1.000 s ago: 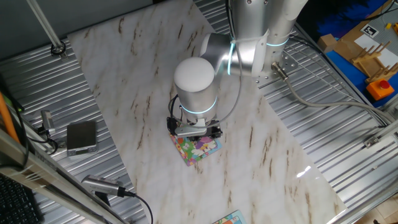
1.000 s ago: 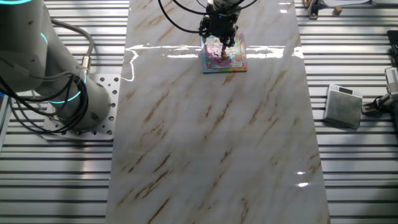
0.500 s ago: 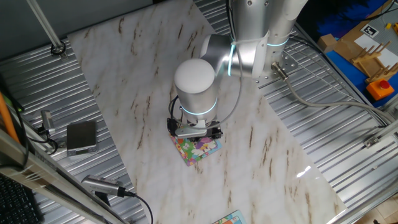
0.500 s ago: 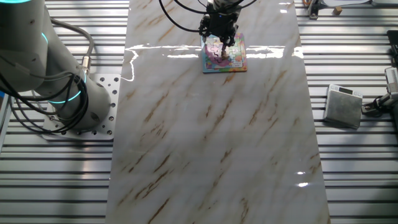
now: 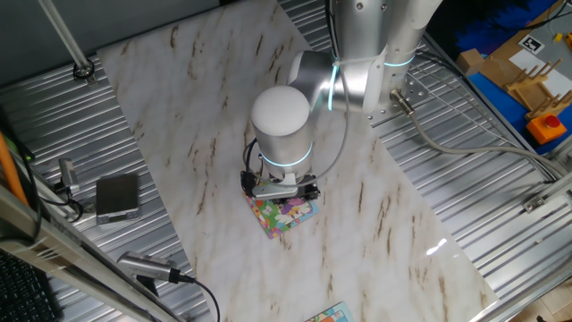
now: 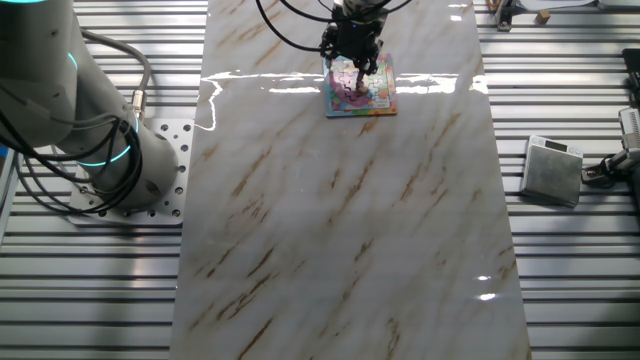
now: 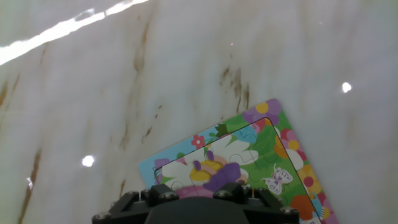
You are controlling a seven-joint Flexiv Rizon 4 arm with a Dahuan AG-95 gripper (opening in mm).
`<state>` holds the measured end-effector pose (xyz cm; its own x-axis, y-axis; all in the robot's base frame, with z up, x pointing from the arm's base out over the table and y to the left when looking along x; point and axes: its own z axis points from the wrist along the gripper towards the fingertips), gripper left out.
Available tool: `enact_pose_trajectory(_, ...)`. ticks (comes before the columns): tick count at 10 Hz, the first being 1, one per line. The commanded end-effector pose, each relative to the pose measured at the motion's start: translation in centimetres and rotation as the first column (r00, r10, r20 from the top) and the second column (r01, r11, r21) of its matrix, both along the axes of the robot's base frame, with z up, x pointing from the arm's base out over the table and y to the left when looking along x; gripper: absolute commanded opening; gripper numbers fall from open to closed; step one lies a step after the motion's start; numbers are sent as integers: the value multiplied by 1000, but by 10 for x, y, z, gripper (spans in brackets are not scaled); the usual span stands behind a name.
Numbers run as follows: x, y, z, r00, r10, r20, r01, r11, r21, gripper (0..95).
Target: Assemble one piece of a puzzle
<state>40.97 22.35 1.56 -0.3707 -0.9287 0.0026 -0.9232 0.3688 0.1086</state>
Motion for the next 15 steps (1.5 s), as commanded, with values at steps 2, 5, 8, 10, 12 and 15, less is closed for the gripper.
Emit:
enact_pose_trajectory(2, 0, 0, 0, 1000, 2, 2, -2, 1000, -1, 570)
enact_pose_trajectory(5, 0, 0, -1, 1000, 9, 6, -9, 1000, -6, 570)
enact_pose_trajectory(8, 0, -1, -2, 1000, 11, 8, -11, 1000, -8, 570)
enact_pose_trajectory(10, 0, -1, -2, 1000, 13, 10, -13, 1000, -10, 570)
enact_pose_trajectory(12, 0, -2, -2, 1000, 15, 11, -15, 1000, -10, 570)
enact_pose_trajectory(15, -1, -2, -3, 1000, 16, 12, -16, 1000, -11, 570)
